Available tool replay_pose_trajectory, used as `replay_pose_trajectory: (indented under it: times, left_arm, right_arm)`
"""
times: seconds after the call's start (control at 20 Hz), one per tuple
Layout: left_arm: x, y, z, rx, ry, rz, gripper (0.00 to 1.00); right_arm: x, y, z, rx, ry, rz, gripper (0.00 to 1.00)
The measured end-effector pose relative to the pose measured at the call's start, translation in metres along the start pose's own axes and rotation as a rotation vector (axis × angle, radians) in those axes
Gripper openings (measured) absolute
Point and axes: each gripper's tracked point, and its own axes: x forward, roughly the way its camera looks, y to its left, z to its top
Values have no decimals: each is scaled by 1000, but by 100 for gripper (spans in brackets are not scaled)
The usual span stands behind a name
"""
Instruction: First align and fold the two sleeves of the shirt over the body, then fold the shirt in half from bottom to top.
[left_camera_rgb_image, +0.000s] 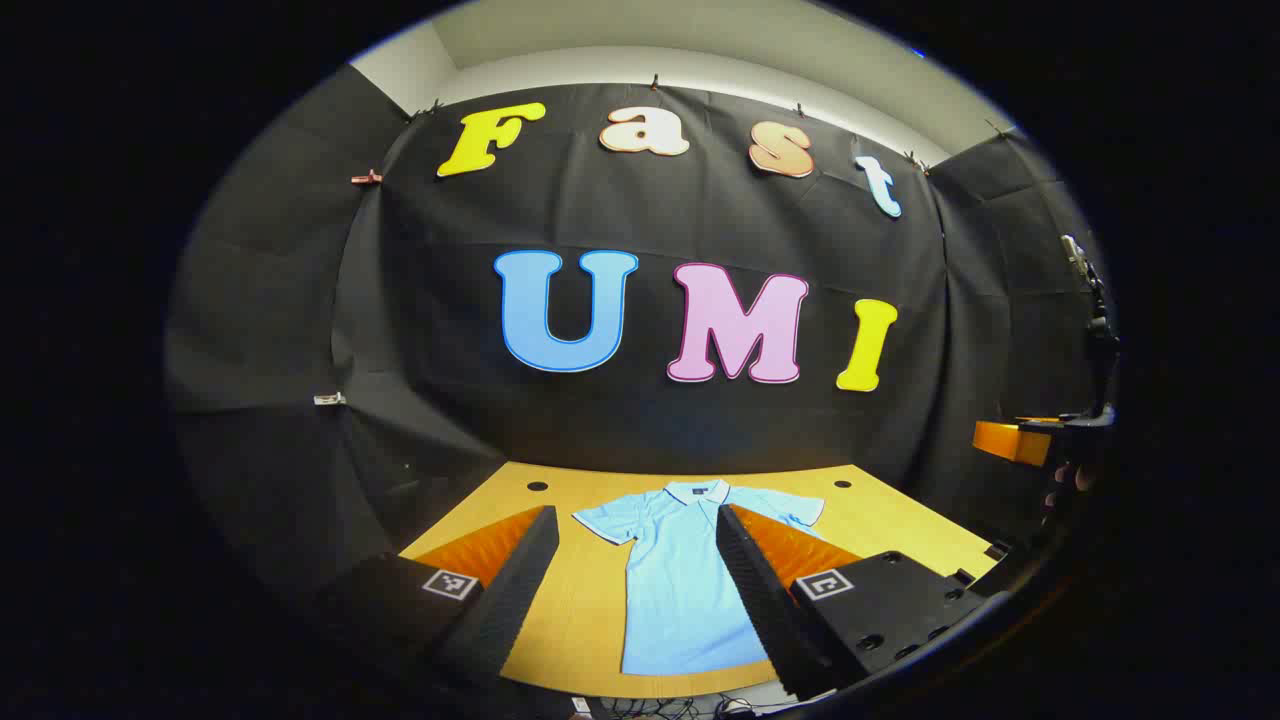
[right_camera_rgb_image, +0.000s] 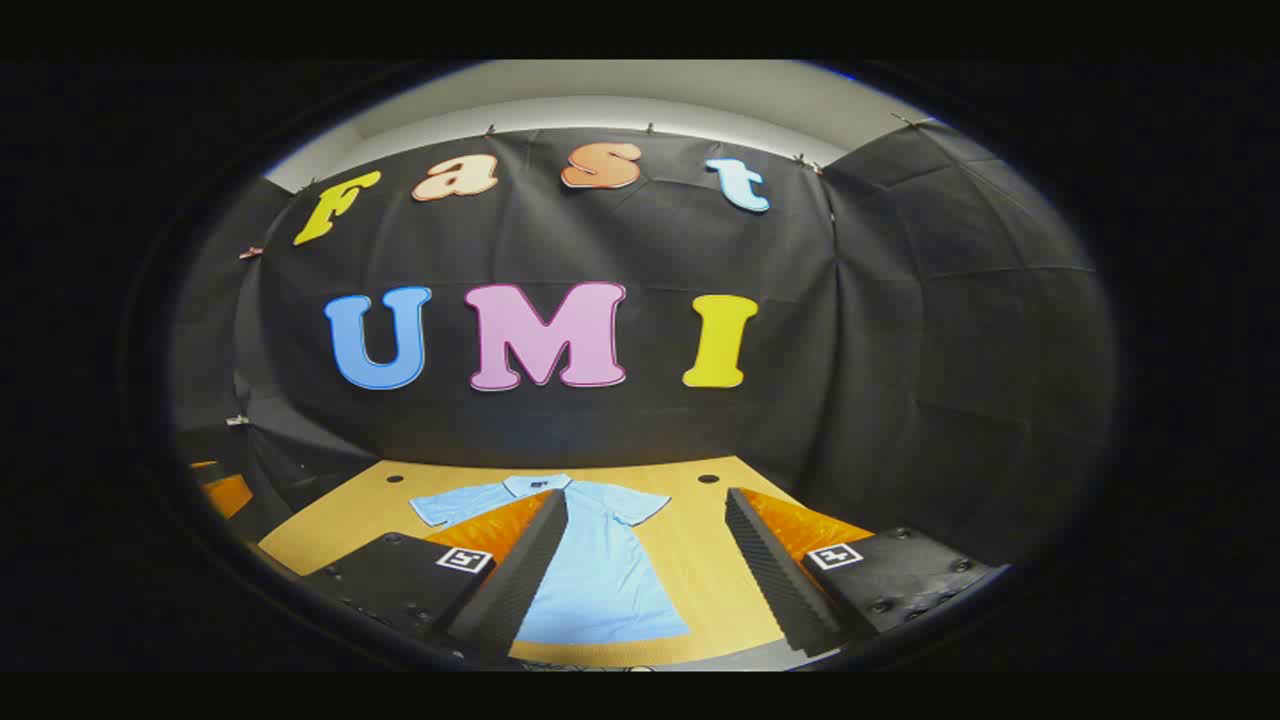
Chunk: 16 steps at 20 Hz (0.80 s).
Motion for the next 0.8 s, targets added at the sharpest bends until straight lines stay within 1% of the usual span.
replay_pose_trajectory:
  times: [0.05, 0.2, 0.35, 0.45, 0.5, 0.55, 0.7, 0.8]
  left_arm:
    - [4, 0, -1, 12, 3, 7, 99]
    - [16, -3, -11, 63, 34, 12, 99]
    - [23, -20, -8, 42, 33, -33, 99]
    - [31, -26, -6, 43, 30, -43, 99]
    - [37, -28, -6, 47, 33, -46, 97]
    - [44, -29, -4, 44, 38, -42, 99]
    - [63, -30, 5, 3, 29, -31, 99]
    - [73, -28, 10, -6, 24, -14, 99]
  right_arm:
    - [3, 0, 0, 0, -1, 3, 98]
    - [15, 0, 0, 3, -1, 0, 98]
    - [28, 2, -1, 9, 6, 6, 98]
    - [37, 1, -1, 2, 5, 11, 98]
    - [41, 1, 0, -1, 5, 13, 98]
    - [46, 1, 0, -1, 8, 17, 98]
    - [63, 4, 1, 2, 12, 31, 98]
    - [74, 5, 0, 1, 16, 39, 98]
